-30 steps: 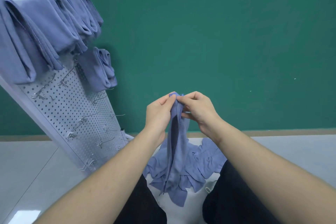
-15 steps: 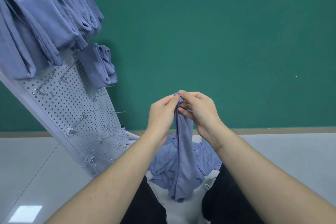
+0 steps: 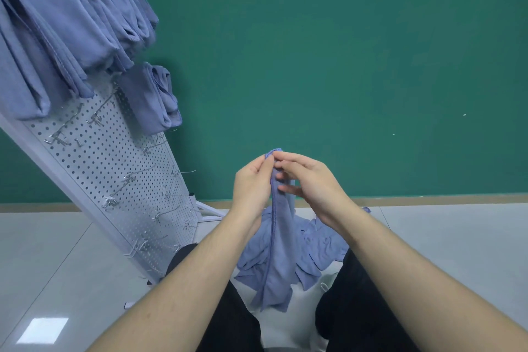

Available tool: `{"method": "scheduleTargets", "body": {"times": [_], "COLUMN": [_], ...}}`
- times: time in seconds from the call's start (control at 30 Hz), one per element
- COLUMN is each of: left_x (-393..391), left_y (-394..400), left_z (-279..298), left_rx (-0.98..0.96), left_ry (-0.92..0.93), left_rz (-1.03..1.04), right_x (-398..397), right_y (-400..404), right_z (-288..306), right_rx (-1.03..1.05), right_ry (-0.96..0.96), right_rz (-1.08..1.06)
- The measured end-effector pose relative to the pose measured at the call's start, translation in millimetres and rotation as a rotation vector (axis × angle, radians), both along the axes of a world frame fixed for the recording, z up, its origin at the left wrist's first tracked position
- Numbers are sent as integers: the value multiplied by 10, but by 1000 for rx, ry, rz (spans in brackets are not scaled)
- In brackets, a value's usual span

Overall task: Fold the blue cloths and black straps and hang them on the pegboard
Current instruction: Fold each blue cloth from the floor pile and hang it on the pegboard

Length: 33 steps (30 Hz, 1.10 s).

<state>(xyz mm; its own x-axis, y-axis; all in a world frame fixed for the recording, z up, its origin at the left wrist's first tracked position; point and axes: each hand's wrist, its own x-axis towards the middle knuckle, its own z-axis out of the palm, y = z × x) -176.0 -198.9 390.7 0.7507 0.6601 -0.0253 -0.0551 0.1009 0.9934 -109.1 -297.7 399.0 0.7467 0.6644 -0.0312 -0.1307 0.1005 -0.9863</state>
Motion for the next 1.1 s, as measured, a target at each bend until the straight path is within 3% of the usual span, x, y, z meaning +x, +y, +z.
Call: {"method": "scheduleTargets", "body": {"times": [0.13,0.23,0.53,0.67,0.93,1.1], "left_x": [-12,-23,-28,1,13,9], "left_y": [58,64,83,103,147,204], "left_z": [-51,-40,-7,5,67,65], "left_rx": [59,105,155,136,100,126], "left_ry": [45,65,48,49,-1,-9], "left_rz": [-51,-78,-131,-118,-95,-103], "right_x": [115,194,269,304,483,694], "right_y": [-54,-110,-163,-187,-349,-446], "right_z": [-135,-185,-208,-257,-394,-406], "right_rx": [-194,-231,-215,-262,-246,-389], "right_ry": [-393,-616,-745,-902,-879,-1230], "right_rz": [-169,-151,-243,-274,-166,-129]}}
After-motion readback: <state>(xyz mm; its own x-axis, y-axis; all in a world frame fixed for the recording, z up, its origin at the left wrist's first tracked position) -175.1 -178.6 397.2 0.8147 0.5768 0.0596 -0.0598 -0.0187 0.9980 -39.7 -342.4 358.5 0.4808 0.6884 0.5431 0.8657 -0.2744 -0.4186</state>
